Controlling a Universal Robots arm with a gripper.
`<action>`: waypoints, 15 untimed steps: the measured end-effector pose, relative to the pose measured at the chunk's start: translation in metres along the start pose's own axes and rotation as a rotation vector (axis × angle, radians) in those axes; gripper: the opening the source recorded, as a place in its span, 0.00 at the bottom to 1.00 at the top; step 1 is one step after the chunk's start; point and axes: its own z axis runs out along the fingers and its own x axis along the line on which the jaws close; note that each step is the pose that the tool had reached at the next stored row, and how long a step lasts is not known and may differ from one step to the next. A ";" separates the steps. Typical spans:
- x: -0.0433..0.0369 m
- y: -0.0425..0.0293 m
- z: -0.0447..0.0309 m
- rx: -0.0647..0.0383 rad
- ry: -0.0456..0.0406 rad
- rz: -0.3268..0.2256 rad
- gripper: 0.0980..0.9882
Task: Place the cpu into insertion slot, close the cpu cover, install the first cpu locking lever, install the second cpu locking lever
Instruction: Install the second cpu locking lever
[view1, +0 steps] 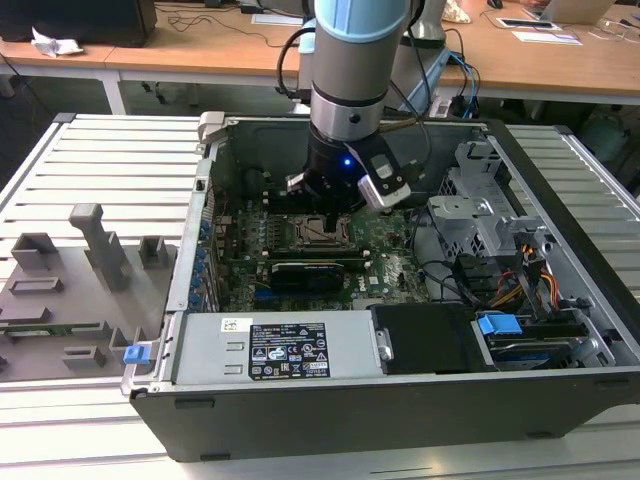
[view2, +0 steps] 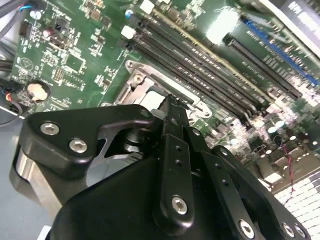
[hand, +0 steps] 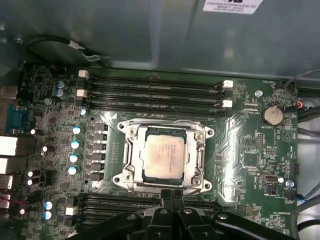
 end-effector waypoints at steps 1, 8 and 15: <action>0.0018 -0.0014 0.0000 -0.001 -0.0001 0.000 0.01; 0.0226 -0.0060 0.0073 -0.002 -0.0002 0.000 0.01; 0.0326 -0.0148 0.0129 -0.037 -0.0023 0.000 0.01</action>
